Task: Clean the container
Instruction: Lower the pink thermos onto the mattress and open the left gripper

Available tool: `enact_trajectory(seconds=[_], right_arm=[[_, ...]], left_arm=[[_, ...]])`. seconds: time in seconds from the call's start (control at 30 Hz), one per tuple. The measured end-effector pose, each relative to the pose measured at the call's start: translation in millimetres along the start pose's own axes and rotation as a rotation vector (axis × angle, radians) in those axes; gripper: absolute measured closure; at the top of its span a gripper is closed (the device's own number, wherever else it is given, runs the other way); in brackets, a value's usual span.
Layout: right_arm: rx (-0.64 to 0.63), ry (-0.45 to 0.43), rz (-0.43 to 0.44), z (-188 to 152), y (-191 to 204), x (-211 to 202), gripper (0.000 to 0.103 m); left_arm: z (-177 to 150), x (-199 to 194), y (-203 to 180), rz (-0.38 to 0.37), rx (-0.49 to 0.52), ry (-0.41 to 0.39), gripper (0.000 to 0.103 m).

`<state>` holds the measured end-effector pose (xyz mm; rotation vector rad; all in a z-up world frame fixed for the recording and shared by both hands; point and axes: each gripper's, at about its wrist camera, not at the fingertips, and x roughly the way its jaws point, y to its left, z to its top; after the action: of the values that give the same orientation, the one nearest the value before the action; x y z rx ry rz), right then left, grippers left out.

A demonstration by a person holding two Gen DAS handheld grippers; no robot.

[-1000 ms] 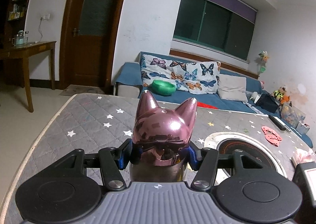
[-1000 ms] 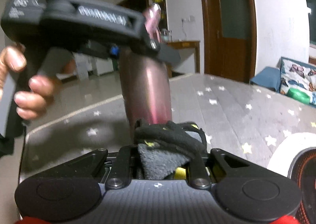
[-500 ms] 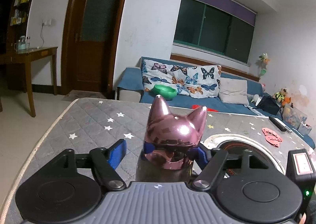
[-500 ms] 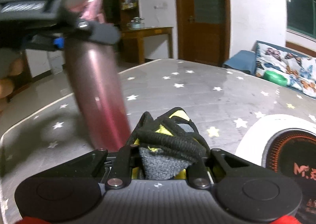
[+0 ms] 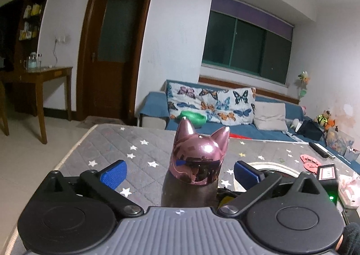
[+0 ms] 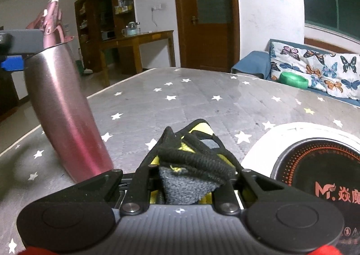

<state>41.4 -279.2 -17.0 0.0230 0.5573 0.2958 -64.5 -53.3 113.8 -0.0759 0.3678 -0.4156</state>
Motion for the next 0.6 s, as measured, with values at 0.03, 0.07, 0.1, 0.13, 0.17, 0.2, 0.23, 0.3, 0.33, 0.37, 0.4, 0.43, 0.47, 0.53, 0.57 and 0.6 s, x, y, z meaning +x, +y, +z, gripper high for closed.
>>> enact_trajectory(seconds=[0.03,0.07,0.1,0.13,0.17,0.2,0.23,0.3,0.33,0.37,0.4,0.43,0.47,0.53,0.57,0.6], right_arm=[[0.000,0.001,0.000,0.0,-0.6,-0.5,0.087],[0.003,0.001,0.001,-0.2,-1.3,-0.7,0.087],[0.010,0.002,0.003,-1.1,-2.0,-0.8,0.087],[0.017,0.002,0.005,-2.0,-2.7,-0.8,0.087],[0.022,0.002,0.006,-2.4,-3.4,-0.7,0.087],[0.029,0.000,0.006,-3.0,-4.4,0.0,0.087],[0.036,-0.002,0.007,-4.1,-6.0,1.4,0.087],[0.045,-0.004,0.010,-5.9,-8.3,2.8,0.087],[0.047,-0.005,0.012,-6.4,-8.4,3.2,0.087],[0.048,-0.005,0.013,-7.0,-8.6,3.6,0.087],[0.047,-0.005,0.013,-7.4,-8.7,4.3,0.087],[0.046,-0.005,0.013,-7.5,-8.6,4.7,0.087],[0.044,-0.005,0.013,-7.6,-8.5,5.0,0.087],[0.042,-0.005,0.012,-8.9,-6.8,4.2,0.087],[0.041,-0.005,0.012,-9.6,-6.0,3.8,0.087],[0.041,-0.005,0.012,-9.8,-5.9,3.8,0.087]], left_arm=[[-0.2,-4.4,-0.2,0.000,0.001,-0.010,0.000],[-1.2,-9.2,0.6,0.005,0.000,-0.020,0.000],[-2.3,-14.0,1.4,0.009,-0.002,-0.030,0.000],[-3.4,-18.8,2.3,0.014,-0.004,-0.040,0.000],[-4.5,-23.5,3.2,0.019,-0.006,-0.050,0.000],[-5.5,-28.3,4.0,0.024,-0.007,-0.061,0.000],[-6.6,-33.1,4.9,0.029,-0.009,-0.071,0.000],[-8.7,-42.7,6.6,0.038,-0.012,-0.091,0.000],[-9.8,-47.5,7.5,0.043,-0.014,-0.101,0.000],[-10.9,-52.3,8.4,0.048,-0.016,-0.112,0.000],[-12.0,-57.0,9.2,0.053,-0.018,-0.122,0.000],[-13.0,-61.8,10.1,0.058,-0.019,-0.132,0.000],[-15.7,-63.9,12.3,0.064,-0.022,-0.133,0.000],[-16.9,-64.3,23.4,0.081,-0.037,-0.124,0.000],[-20.5,-64.0,26.8,0.092,-0.047,-0.115,0.000],[-23.9,-61.5,29.9,0.108,-0.052,-0.101,0.000]])
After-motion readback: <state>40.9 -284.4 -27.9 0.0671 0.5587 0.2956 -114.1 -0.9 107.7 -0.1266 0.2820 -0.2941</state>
